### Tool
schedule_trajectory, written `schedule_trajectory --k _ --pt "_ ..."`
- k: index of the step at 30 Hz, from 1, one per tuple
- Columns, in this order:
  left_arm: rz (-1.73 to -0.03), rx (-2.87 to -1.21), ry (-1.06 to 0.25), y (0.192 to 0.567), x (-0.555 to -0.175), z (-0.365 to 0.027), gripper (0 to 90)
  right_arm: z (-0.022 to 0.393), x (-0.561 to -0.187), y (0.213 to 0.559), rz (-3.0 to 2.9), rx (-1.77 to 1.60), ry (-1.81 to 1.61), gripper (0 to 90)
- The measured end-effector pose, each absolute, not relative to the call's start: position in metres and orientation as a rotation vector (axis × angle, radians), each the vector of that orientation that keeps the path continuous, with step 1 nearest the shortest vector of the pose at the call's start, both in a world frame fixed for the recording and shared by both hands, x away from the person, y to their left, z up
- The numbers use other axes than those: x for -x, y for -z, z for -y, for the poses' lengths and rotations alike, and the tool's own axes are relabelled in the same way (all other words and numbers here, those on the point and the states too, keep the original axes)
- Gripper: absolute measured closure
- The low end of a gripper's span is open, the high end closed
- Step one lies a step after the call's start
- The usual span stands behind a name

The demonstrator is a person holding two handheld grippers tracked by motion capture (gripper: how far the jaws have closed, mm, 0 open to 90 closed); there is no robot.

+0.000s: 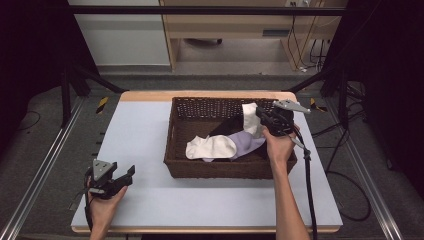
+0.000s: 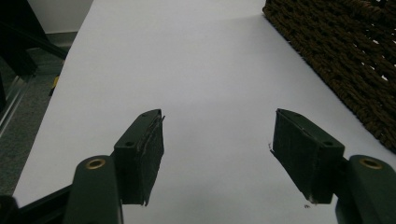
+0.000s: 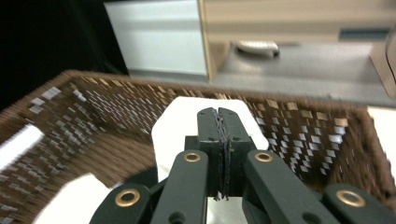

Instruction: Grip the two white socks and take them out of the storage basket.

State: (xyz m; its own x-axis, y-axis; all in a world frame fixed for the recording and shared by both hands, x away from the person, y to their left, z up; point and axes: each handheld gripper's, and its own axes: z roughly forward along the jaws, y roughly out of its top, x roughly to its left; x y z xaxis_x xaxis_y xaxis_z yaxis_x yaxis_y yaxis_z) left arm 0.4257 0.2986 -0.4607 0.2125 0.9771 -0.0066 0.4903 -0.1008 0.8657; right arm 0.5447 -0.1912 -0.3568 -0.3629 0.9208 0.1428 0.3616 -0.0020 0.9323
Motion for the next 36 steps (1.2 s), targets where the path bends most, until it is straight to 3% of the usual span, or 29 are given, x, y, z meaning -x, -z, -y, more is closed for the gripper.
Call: schedule_trajectory --k 9,22,30,36 --pt "-1.382 -1.709 -0.790 0.460 -0.425 -0.298 32.4 0.185 -0.515 0.321 -1.741 -1.183 -1.492 89.0" --pt "-1.375 -1.707 -0.788 0.459 -0.424 -0.296 32.7 0.178 -0.436 0.287 -1.885 -0.932 -1.655 88.9" --pt "-1.373 -1.706 -0.786 0.459 -0.423 -0.295 33.2 0.175 -0.405 0.293 -1.985 -0.840 -1.676 88.8" --pt "-1.367 -1.709 -0.797 0.458 -0.421 -0.294 34.5 0.172 -0.389 0.320 -2.102 -0.818 -1.673 88.7"
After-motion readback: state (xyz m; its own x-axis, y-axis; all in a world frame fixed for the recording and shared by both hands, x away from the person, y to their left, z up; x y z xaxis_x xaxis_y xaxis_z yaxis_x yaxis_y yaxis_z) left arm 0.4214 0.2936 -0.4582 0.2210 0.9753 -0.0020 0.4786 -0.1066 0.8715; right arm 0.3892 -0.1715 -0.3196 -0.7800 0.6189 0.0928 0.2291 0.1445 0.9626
